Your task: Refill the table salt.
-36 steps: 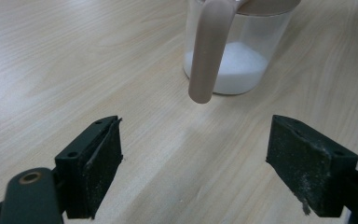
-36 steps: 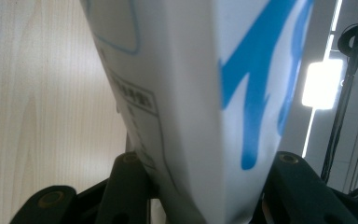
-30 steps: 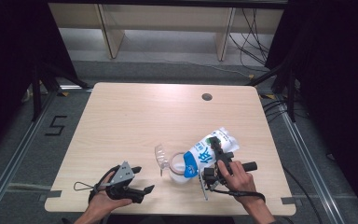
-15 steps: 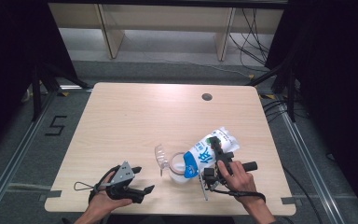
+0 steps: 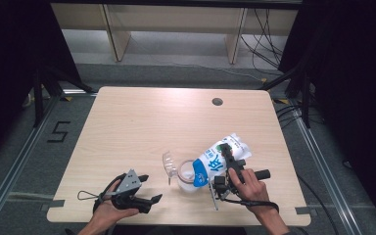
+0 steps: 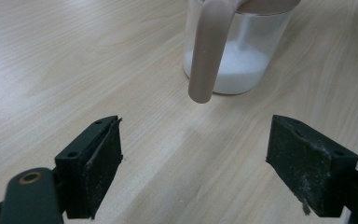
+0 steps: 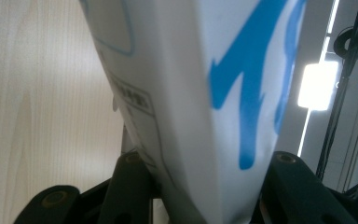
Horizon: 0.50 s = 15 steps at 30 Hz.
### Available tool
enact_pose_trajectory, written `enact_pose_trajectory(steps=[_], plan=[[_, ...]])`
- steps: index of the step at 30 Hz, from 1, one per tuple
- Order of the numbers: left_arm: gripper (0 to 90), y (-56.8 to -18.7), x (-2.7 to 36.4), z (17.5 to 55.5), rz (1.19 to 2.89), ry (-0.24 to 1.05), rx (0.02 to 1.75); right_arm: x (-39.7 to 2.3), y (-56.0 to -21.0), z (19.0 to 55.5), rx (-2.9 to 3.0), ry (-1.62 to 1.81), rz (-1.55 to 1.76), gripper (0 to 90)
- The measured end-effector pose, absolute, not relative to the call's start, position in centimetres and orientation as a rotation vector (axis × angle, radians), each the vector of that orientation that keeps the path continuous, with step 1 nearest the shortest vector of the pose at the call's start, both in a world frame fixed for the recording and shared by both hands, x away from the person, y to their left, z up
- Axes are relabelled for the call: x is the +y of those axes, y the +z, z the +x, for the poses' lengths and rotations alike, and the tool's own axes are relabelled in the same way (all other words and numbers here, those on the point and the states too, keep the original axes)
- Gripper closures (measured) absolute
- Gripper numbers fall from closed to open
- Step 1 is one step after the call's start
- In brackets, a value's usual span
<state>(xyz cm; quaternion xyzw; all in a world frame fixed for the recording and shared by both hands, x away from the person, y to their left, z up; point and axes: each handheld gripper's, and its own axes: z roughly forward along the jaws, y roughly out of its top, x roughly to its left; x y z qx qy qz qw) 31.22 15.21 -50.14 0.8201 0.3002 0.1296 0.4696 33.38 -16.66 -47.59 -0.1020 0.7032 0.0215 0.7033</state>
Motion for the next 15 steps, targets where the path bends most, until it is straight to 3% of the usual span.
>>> enact_pose_trajectory(steps=[15], plan=[[17.3, -50.14, 15.2, 31.21, 2.009, 0.319, 0.737, -16.69, -47.7, 33.37, 1.576, 0.058, -0.21, 66.4]])
